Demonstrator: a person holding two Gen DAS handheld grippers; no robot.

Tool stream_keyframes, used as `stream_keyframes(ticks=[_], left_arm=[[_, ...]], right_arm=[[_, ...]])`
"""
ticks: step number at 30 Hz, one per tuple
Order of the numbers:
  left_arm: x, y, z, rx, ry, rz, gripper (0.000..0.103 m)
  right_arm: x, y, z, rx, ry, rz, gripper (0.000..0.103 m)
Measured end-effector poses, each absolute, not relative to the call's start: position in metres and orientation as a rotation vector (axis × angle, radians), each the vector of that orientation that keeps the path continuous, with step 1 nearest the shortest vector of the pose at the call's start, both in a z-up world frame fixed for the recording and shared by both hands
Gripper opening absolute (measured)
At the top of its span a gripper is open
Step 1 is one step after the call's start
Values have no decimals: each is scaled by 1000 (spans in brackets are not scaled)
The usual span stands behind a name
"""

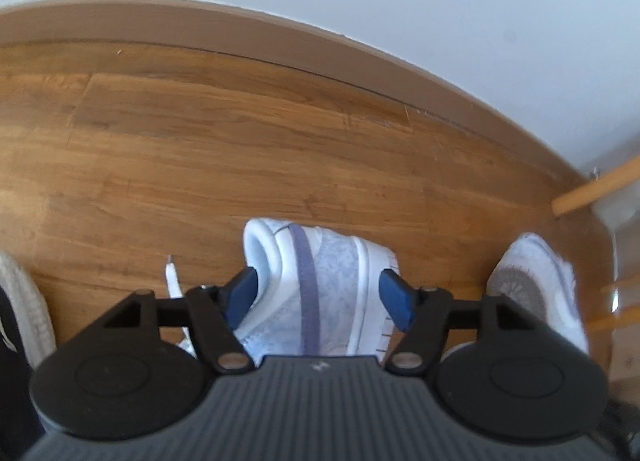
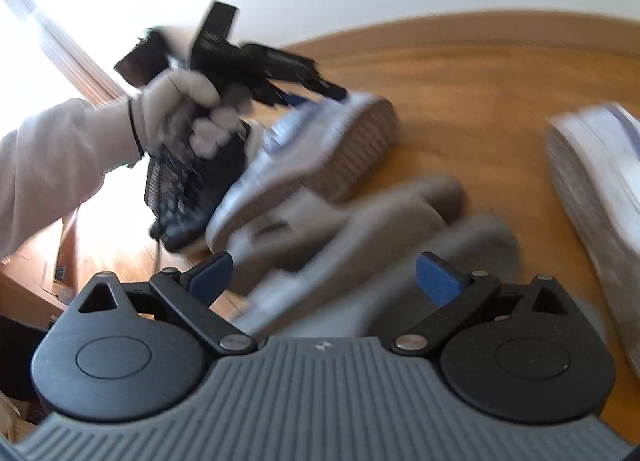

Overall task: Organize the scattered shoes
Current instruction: 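Carry the white sneaker beside the black sneakers and open the left tool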

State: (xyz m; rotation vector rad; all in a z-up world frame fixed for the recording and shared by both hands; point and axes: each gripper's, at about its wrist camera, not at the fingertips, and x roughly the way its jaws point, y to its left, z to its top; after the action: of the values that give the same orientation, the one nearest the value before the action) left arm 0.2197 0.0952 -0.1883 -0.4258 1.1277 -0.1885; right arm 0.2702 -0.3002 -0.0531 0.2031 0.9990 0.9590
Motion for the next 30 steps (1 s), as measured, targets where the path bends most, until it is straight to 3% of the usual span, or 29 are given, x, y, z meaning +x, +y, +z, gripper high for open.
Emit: stream_keyframes(ticks=[4,11,13,21,30], left_arm=[[217,87,-190,-336,1140,-223,65],[203,87,-182,-314,1200,-352,29],[191,84,-177,-343,1198,-361,24],[146,66,-144,-408,1195,-337,18],[154,158,-136,-455,1228,-87,19]], right_arm=[[294,-228,-67,133,939,1096,99],[294,-185,-108,-106,1030,1101,101],[291,-195,-106,-114,1076,1095,100],[268,-270,-106,-56,1180,1052,102],[259,-278,-104,-69,1171,1008,103]])
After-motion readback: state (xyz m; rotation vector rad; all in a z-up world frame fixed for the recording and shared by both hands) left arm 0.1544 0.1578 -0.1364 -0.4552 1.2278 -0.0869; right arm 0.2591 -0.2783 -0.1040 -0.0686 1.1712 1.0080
